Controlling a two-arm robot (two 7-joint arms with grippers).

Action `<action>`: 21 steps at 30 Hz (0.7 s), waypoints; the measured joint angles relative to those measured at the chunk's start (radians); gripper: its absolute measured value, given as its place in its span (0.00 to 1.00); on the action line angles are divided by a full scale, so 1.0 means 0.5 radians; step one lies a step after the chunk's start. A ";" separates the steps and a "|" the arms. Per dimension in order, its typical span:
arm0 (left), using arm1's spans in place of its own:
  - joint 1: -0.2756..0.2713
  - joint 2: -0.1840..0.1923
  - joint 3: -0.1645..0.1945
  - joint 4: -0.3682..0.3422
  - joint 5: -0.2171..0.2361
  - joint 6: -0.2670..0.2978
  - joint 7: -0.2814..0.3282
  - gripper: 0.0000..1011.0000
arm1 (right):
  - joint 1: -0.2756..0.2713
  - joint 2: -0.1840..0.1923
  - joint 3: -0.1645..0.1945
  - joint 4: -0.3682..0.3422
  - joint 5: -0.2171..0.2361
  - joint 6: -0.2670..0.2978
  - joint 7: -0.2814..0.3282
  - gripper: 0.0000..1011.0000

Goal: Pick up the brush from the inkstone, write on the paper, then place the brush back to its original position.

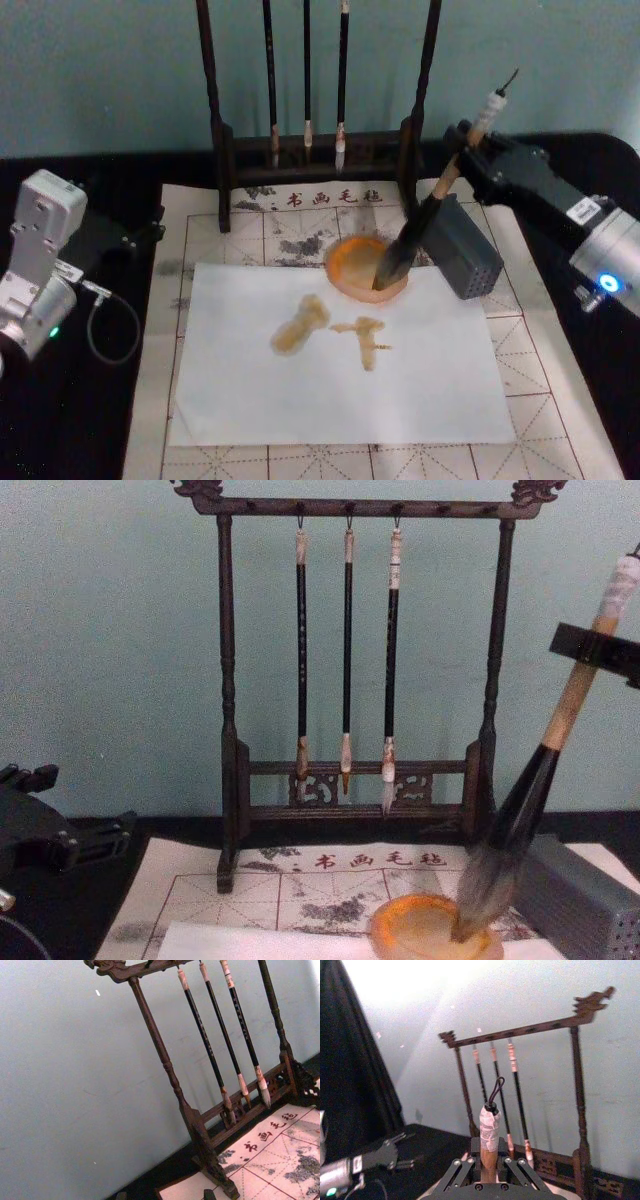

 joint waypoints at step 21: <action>0.000 0.000 0.000 0.000 0.000 0.000 0.000 0.99 | 0.334 -0.248 0.045 0.372 0.515 0.431 -0.466 0.19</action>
